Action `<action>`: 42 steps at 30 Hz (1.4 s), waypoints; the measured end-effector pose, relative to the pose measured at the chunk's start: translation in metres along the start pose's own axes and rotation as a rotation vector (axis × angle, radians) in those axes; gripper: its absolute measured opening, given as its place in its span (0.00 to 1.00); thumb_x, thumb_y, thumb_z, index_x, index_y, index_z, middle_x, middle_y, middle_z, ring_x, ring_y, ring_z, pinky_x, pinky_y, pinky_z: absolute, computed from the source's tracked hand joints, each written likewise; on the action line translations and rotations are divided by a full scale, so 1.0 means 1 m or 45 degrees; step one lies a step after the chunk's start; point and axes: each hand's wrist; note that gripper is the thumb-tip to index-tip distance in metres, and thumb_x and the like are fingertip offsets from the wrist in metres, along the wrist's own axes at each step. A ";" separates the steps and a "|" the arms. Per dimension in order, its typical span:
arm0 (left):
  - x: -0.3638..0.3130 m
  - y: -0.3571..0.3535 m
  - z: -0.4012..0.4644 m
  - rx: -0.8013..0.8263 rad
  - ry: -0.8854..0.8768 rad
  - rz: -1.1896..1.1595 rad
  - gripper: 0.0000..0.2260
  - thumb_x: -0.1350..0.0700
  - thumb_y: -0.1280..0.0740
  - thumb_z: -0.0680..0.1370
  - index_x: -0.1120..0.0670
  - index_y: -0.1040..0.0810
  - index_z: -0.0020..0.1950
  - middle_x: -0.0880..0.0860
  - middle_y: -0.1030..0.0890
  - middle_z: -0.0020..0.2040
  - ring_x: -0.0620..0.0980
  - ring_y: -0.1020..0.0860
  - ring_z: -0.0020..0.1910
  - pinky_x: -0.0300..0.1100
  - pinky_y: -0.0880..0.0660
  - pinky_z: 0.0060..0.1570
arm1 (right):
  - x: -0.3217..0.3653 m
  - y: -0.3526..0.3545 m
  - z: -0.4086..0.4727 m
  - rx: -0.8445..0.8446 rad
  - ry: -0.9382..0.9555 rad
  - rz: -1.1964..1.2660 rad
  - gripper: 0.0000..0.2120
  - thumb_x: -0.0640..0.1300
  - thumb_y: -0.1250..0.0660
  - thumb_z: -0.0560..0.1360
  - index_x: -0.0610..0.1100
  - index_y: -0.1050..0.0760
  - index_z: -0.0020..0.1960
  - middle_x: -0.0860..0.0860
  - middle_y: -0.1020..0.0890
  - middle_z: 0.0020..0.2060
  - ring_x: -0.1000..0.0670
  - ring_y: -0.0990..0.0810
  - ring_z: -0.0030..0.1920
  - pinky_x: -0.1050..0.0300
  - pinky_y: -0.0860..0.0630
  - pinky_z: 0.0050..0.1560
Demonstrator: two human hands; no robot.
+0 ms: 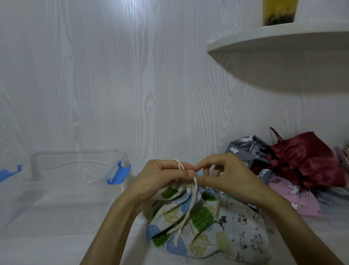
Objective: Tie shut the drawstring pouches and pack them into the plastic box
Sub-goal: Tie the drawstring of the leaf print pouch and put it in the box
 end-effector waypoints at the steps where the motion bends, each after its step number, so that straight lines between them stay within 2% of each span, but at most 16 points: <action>1: -0.001 -0.001 0.000 -0.036 -0.034 0.038 0.04 0.62 0.26 0.69 0.57 0.15 0.43 0.55 0.15 0.41 0.46 0.18 0.42 0.37 0.22 0.48 | 0.000 -0.001 0.000 -0.021 0.014 -0.008 0.01 0.49 0.26 0.69 0.53 0.17 0.40 0.50 0.20 0.35 0.53 0.27 0.30 0.60 0.28 0.34; 5: 0.002 -0.002 0.000 -0.290 -0.181 0.279 0.06 0.63 0.24 0.66 0.54 0.15 0.38 0.50 0.15 0.33 0.42 0.18 0.34 0.30 0.23 0.37 | -0.003 -0.004 0.000 -0.048 -0.011 -0.007 0.04 0.44 0.27 0.68 0.50 0.19 0.34 0.51 0.21 0.32 0.53 0.28 0.30 0.53 0.26 0.37; 8: 0.008 -0.003 0.001 -0.408 -0.283 0.266 0.06 0.63 0.25 0.67 0.52 0.15 0.40 0.50 0.15 0.34 0.43 0.16 0.36 0.34 0.21 0.39 | -0.002 -0.003 -0.001 0.089 -0.081 0.118 0.03 0.44 0.28 0.71 0.46 0.17 0.39 0.52 0.20 0.33 0.52 0.27 0.31 0.59 0.28 0.36; 11: 0.009 -0.010 -0.002 -0.325 -0.360 0.118 0.05 0.63 0.25 0.70 0.54 0.15 0.42 0.50 0.14 0.37 0.46 0.16 0.38 0.34 0.21 0.38 | 0.000 -0.003 0.001 0.265 -0.170 0.308 0.11 0.46 0.35 0.77 0.41 0.18 0.44 0.49 0.18 0.37 0.54 0.23 0.30 0.65 0.31 0.29; 15: 0.012 -0.014 0.001 -0.252 -0.484 0.030 0.06 0.58 0.25 0.67 0.54 0.15 0.43 0.51 0.15 0.41 0.48 0.17 0.40 0.36 0.22 0.39 | -0.002 -0.003 0.004 0.223 -0.340 0.497 0.08 0.47 0.34 0.76 0.42 0.26 0.49 0.50 0.19 0.36 0.53 0.23 0.28 0.65 0.34 0.24; 17: 0.014 -0.014 0.004 -0.251 -0.576 0.122 0.08 0.54 0.25 0.66 0.53 0.14 0.43 0.50 0.17 0.42 0.45 0.19 0.41 0.34 0.24 0.39 | -0.004 -0.002 0.004 0.283 -0.351 0.526 0.12 0.47 0.34 0.76 0.43 0.23 0.56 0.50 0.19 0.37 0.54 0.25 0.29 0.66 0.34 0.25; 20: 0.016 -0.012 0.006 -0.239 -0.565 0.100 0.10 0.52 0.26 0.65 0.53 0.15 0.44 0.49 0.19 0.42 0.43 0.20 0.40 0.37 0.23 0.41 | -0.007 -0.004 0.005 0.276 -0.373 0.577 0.12 0.46 0.32 0.75 0.41 0.19 0.54 0.49 0.18 0.39 0.56 0.25 0.30 0.67 0.33 0.26; 25: 0.020 -0.011 0.006 -0.003 -0.375 0.034 0.09 0.54 0.33 0.74 0.52 0.17 0.51 0.49 0.14 0.46 0.46 0.17 0.49 0.36 0.21 0.47 | -0.007 -0.001 0.005 0.043 -0.415 0.423 0.04 0.42 0.28 0.71 0.43 0.17 0.45 0.47 0.14 0.38 0.56 0.19 0.32 0.66 0.28 0.30; 27: 0.021 -0.011 0.007 -0.038 -0.363 0.044 0.08 0.55 0.35 0.77 0.50 0.17 0.50 0.49 0.14 0.45 0.46 0.17 0.48 0.37 0.21 0.47 | -0.009 -0.002 0.005 -0.267 -0.335 -0.029 0.03 0.43 0.30 0.72 0.47 0.20 0.40 0.52 0.16 0.36 0.54 0.20 0.34 0.61 0.27 0.33; 29: 0.018 -0.011 0.007 -0.083 -0.367 0.012 0.08 0.56 0.36 0.78 0.49 0.16 0.47 0.49 0.14 0.43 0.45 0.17 0.44 0.36 0.22 0.45 | -0.011 -0.005 0.004 -0.598 -0.208 -0.558 0.03 0.45 0.34 0.73 0.47 0.24 0.41 0.55 0.21 0.34 0.53 0.24 0.35 0.60 0.33 0.31; 30: 0.018 -0.011 0.007 -0.099 -0.366 -0.009 0.09 0.56 0.36 0.78 0.49 0.16 0.46 0.50 0.14 0.42 0.47 0.18 0.42 0.37 0.22 0.44 | -0.011 -0.004 0.003 -0.700 -0.163 -0.669 0.03 0.45 0.36 0.74 0.47 0.25 0.42 0.54 0.22 0.34 0.52 0.26 0.34 0.61 0.36 0.29; 32: 0.016 -0.010 0.007 -0.123 -0.368 -0.041 0.09 0.58 0.36 0.78 0.49 0.17 0.46 0.49 0.14 0.40 0.46 0.18 0.39 0.36 0.23 0.42 | -0.014 0.001 0.002 -0.764 -0.161 -0.693 0.05 0.46 0.36 0.76 0.46 0.22 0.45 0.53 0.21 0.36 0.52 0.26 0.35 0.60 0.37 0.31; 35: 0.015 -0.011 0.007 -0.139 -0.378 -0.049 0.08 0.60 0.36 0.78 0.51 0.17 0.46 0.46 0.15 0.38 0.40 0.18 0.40 0.31 0.23 0.40 | -0.022 0.013 0.000 -0.791 -0.246 -0.720 0.08 0.45 0.35 0.76 0.43 0.18 0.46 0.48 0.17 0.38 0.49 0.24 0.36 0.57 0.29 0.35; 37: 0.016 -0.012 0.007 -0.144 -0.370 -0.047 0.08 0.59 0.36 0.78 0.52 0.17 0.45 0.48 0.15 0.38 0.42 0.17 0.39 0.31 0.23 0.39 | -0.029 0.026 -0.004 -0.648 -0.378 -0.763 0.08 0.46 0.34 0.75 0.45 0.17 0.49 0.47 0.16 0.42 0.47 0.21 0.39 0.54 0.24 0.39; 40: 0.017 -0.012 0.008 -0.129 -0.343 -0.033 0.07 0.59 0.36 0.78 0.54 0.17 0.46 0.46 0.15 0.35 0.40 0.17 0.36 0.30 0.24 0.35 | -0.031 0.047 -0.010 -0.030 -0.672 -0.781 0.19 0.44 0.27 0.70 0.47 0.22 0.60 0.47 0.19 0.55 0.47 0.21 0.53 0.51 0.23 0.53; 42: 0.018 -0.012 0.010 -0.103 -0.336 0.023 0.07 0.58 0.35 0.78 0.53 0.17 0.46 0.47 0.15 0.35 0.41 0.18 0.37 0.32 0.23 0.36 | -0.024 0.056 -0.010 0.090 -0.613 -0.606 0.22 0.42 0.26 0.69 0.47 0.24 0.62 0.49 0.22 0.59 0.53 0.22 0.53 0.56 0.25 0.55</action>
Point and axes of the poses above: each hand's wrist, its own z-axis towards the middle knuckle, its own y-axis out of the back of the hand, x = y × z
